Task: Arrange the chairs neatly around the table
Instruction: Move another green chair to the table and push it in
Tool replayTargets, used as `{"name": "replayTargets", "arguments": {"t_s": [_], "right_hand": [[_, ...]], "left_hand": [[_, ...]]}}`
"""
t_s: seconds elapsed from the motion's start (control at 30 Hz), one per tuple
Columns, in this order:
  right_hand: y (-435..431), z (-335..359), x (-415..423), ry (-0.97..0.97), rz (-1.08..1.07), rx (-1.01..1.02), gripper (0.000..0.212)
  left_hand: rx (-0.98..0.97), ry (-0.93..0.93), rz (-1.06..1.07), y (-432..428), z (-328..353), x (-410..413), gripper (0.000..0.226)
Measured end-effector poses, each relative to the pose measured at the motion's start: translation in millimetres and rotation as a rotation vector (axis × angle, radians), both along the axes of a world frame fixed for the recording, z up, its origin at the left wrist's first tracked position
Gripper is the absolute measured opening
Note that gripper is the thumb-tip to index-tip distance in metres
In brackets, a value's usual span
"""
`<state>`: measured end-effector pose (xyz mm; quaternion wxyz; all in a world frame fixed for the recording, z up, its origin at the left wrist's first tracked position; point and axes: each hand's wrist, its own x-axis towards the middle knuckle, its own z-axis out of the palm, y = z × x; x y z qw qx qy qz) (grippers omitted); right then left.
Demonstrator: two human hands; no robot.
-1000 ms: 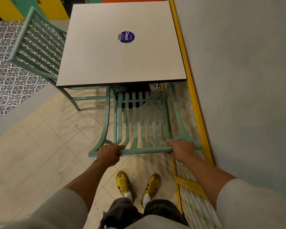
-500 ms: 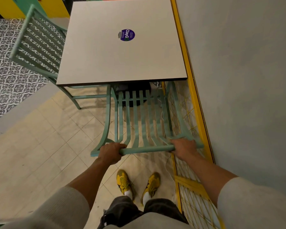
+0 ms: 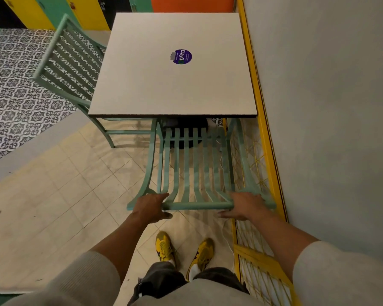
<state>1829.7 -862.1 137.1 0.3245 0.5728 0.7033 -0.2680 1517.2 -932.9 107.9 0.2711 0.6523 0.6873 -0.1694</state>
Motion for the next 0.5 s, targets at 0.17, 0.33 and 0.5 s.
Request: {"name": "replayTargets", "arguments": {"t_s": [0.17,0.33,0.5], "right_hand": [[15,25,-38,0.081,0.115,-0.041,0.135],[21,39,-97,0.138,0.222,-0.019,0.130],[28,40,-190,0.126,0.282,-0.004,0.133]], "left_hand": [[-0.033,0.004,0.047,2,25,-27,0.107],[-0.013,-0.041,0.064,-4,44,-78,0.113],[-0.039,-0.018,0.113,-18,47,-160,0.144]]}}
